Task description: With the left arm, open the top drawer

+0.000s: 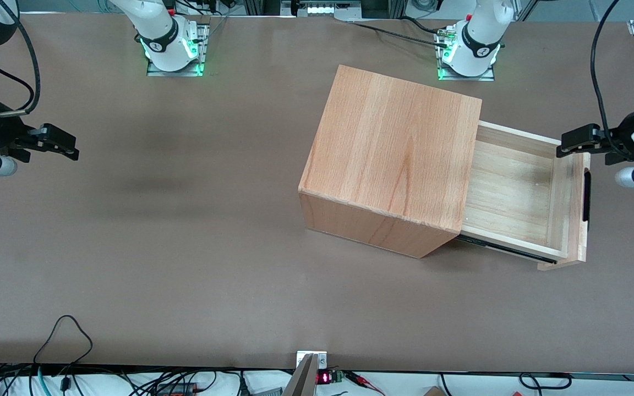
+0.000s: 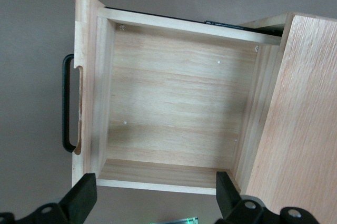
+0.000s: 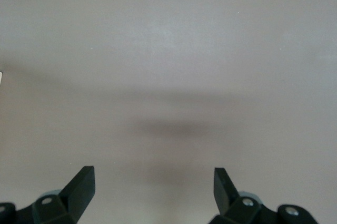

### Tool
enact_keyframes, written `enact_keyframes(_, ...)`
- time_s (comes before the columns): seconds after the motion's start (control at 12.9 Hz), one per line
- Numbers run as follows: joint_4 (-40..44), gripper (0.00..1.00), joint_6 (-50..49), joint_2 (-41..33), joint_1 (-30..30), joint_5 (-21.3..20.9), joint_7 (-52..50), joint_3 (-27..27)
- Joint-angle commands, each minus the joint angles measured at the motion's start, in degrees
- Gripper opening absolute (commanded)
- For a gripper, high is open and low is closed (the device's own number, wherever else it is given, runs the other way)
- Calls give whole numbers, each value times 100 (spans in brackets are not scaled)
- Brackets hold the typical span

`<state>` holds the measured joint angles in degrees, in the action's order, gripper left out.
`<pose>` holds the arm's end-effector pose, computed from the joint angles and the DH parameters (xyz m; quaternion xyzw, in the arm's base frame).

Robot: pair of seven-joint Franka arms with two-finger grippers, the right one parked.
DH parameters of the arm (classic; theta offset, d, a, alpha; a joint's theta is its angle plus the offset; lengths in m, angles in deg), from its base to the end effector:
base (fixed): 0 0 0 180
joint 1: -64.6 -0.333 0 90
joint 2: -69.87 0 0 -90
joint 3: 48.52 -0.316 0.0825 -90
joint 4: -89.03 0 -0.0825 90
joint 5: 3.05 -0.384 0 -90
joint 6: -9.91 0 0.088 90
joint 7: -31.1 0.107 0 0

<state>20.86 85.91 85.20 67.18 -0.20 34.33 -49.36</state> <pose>0.6080 -0.0261 0.6240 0.9965 -0.0478 -0.0651 0.0234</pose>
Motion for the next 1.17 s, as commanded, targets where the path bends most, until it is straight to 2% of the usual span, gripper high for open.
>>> enact_keyframes(0.0,-882,100,309,-733,147,-180,-366,-65)
enact_keyframes(0.23,-1601,100,537,-1233,112,-180,-358,-65)
enact_keyframes(0.62,-1559,100,318,-1235,103,-224,-525,-21)
enact_keyframes(1.09,-1542,100,406,-1252,86,-215,-182,-47)
